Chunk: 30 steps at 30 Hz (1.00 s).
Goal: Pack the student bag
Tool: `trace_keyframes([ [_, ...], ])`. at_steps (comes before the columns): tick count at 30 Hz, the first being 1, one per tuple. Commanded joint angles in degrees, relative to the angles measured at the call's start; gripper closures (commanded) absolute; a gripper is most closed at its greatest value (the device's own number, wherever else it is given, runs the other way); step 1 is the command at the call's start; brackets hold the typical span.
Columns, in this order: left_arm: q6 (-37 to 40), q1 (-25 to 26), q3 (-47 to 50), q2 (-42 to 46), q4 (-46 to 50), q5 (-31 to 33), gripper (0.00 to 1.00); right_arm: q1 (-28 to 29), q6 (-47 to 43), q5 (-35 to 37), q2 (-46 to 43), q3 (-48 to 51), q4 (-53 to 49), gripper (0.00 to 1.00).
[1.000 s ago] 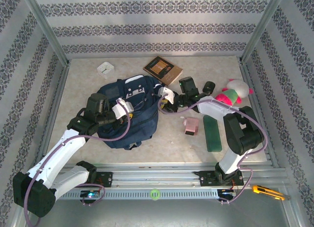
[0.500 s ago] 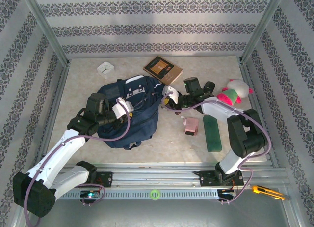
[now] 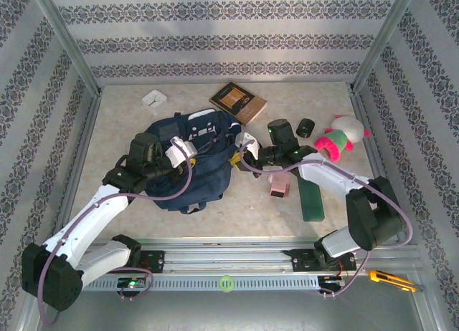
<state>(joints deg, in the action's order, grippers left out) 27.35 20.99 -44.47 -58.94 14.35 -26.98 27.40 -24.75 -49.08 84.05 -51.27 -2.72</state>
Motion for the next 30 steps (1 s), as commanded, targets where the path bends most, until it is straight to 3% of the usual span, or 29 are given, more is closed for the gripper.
trace_keyframes([
  [1,-1.30,1.25,-0.95,-0.43,-9.91,1.35,1.00,4.09,5.17,-5.80,-3.61,1.90,0.90,1.00],
  [4,-0.94,1.38,-1.05,-0.61,-9.54,2.01,1.00,5.21,8.40,-5.18,-5.72,3.26,0.92,1.00],
  [10,-1.32,1.97,-0.03,-0.46,-10.42,-0.81,1.00,6.32,22.13,-1.01,-6.18,6.29,10.36,1.00],
  [17,-3.43,2.04,0.89,-0.17,-13.54,-3.77,1.00,8.17,23.54,3.12,-3.26,6.01,11.09,1.00],
  [21,-3.37,2.07,0.38,-0.47,-14.10,-3.80,1.00,8.97,23.62,2.22,-2.12,5.83,11.49,0.80],
  [23,-3.62,2.05,0.11,-0.55,-14.30,-4.20,1.00,9.07,23.96,2.03,-1.79,5.91,11.50,0.78],
  [26,-3.64,2.05,-0.23,-0.52,-14.36,-3.86,1.00,9.07,24.14,2.34,-1.95,6.52,11.61,0.80],
  [28,-3.77,2.09,-0.19,-0.41,-14.36,-3.11,1.00,9.03,24.23,2.94,-2.97,7.08,11.60,0.96],
  [30,-4.13,2.11,-0.28,-0.55,-14.39,-0.99,1.00,9.05,24.97,4.60,-4.53,7.94,11.79,1.00],
])
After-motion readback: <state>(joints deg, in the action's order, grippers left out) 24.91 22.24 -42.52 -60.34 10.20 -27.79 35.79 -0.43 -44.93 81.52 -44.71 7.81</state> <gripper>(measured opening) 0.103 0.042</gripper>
